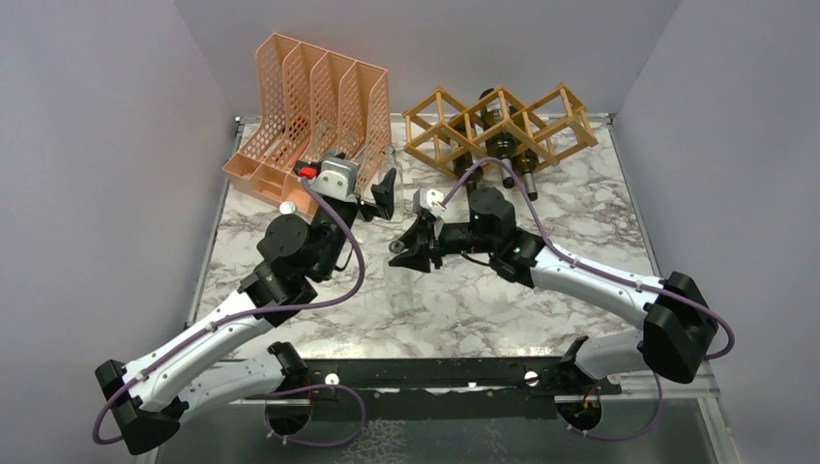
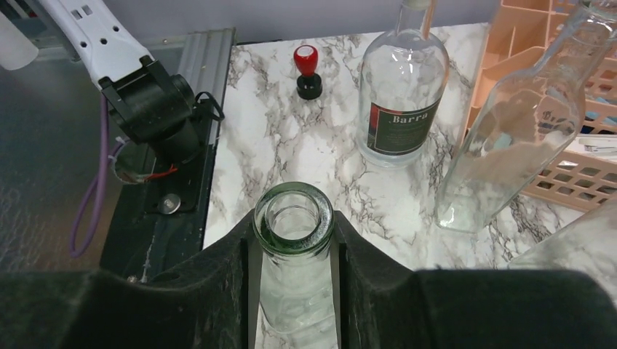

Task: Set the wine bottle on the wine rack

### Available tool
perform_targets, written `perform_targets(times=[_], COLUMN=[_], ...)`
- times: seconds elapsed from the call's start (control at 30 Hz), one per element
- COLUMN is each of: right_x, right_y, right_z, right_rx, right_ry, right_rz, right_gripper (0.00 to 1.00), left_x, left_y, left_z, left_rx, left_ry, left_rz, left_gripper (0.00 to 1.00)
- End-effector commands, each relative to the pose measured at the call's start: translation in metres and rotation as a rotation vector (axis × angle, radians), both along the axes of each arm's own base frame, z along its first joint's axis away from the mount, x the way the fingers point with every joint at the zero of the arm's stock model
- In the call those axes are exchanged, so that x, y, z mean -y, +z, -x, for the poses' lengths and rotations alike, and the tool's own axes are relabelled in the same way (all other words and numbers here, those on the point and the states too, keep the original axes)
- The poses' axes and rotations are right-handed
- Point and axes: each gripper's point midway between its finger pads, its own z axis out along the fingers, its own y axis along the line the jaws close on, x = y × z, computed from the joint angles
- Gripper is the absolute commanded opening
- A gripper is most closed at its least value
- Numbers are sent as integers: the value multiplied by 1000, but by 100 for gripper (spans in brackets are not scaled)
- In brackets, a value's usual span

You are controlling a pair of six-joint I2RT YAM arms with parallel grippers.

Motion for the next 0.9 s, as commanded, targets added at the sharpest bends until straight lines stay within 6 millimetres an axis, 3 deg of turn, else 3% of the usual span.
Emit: perform_targets(times=[0.0, 0.27, 0.53, 0.73, 0.87], right_x=[11, 60, 121, 157, 166], right_y=[31, 69, 87, 90, 86], right_z=[-7, -37, -58, -76, -81], right_rx=[135, 183, 31, -180, -292], right_ry=[-92, -446, -812, -1084, -1183], right_rz=[-94, -190, -276, -344, -354], right_gripper=[10, 1, 1, 1, 1], left_x=[-2, 22, 60, 107, 125], left_y=[-4, -36, -75, -124, -158], left_z=[-3, -3, 8, 29, 34], left_rx=[-18, -65, -136, -176, -203], left_ry=[25, -71, -260, -517, -606], left_rz=[38, -10, -18, -141, -207], left_gripper=[99, 99, 99, 99, 99])
